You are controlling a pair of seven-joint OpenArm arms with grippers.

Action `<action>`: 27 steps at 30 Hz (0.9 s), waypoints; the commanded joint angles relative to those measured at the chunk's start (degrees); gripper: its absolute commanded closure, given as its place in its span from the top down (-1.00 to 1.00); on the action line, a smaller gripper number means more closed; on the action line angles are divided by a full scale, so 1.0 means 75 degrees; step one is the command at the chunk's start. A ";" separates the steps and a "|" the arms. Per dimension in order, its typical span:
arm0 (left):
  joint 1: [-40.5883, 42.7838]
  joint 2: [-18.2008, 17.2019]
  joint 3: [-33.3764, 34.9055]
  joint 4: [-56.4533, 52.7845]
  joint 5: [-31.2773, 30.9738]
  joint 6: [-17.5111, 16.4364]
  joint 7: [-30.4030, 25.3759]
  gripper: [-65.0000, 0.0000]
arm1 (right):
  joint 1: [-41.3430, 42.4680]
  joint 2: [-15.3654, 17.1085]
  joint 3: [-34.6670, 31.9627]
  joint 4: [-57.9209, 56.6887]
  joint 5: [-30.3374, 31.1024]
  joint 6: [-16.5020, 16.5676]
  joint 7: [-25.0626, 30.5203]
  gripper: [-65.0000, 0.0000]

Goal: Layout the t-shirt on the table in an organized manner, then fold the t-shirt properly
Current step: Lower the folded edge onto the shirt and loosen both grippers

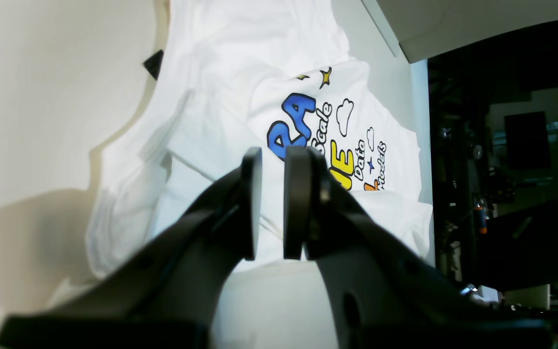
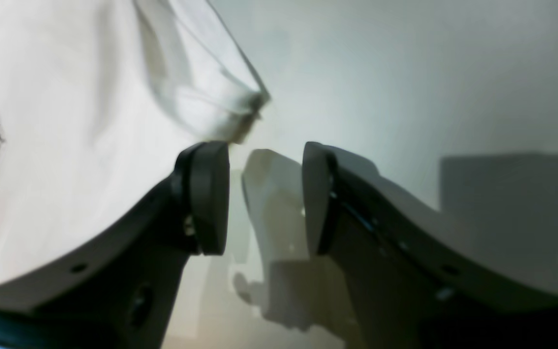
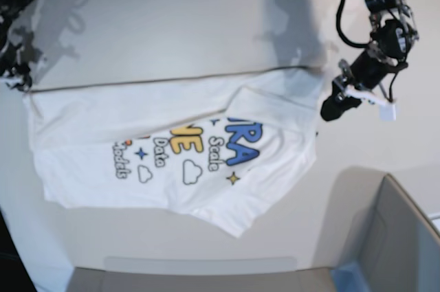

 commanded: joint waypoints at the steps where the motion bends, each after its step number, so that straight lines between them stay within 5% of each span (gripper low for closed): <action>1: 0.0030 -0.0078 -0.0028 0.0141 -0.0137 -0.0056 -0.0061 -0.70 | 0.0221 0.0285 -0.0134 0.0040 0.0084 0.0076 0.0144 -0.22; 23: 0.0499 0.0040 -0.0039 0.0891 -0.0137 -0.0044 -0.0026 -0.69 | 0.0866 0.0461 -0.0978 -0.0475 -0.0268 0.0076 0.0566 -0.22; 27: 0.0522 0.0145 0.0031 0.0668 -0.0102 -0.0032 -0.0002 -0.55 | 0.0866 0.0461 -0.0978 -0.0475 -0.0490 0.0076 0.0566 -0.22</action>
